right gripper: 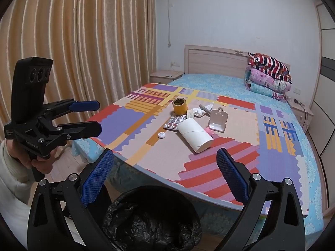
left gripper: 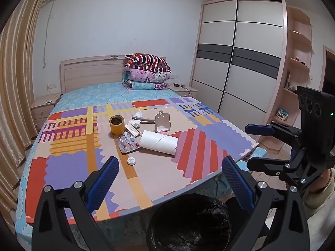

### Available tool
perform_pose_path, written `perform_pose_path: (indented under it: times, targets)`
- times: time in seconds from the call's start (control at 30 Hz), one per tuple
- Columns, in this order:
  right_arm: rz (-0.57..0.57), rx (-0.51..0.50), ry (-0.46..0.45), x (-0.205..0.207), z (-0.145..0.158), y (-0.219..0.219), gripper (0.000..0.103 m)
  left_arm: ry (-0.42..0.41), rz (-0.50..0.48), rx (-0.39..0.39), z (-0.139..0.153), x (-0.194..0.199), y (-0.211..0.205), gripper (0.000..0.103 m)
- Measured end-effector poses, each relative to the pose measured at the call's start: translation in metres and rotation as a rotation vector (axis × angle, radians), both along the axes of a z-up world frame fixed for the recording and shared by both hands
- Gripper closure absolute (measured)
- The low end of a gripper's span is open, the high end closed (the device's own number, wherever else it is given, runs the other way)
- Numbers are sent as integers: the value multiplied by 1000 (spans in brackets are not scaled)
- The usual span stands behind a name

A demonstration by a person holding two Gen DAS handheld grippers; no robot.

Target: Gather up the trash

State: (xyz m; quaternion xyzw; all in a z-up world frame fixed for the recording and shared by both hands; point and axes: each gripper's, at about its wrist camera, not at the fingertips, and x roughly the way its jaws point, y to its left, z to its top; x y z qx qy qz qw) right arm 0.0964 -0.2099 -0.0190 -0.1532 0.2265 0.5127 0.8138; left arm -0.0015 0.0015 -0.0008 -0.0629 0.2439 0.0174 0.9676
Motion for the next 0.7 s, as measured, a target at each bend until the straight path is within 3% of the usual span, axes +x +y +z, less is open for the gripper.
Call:
perform_pose_path:
  times: [0.7]
  targets:
    - [1,2,-3,1,1,-1,4,2,-2,3,-1,2,-1,8]
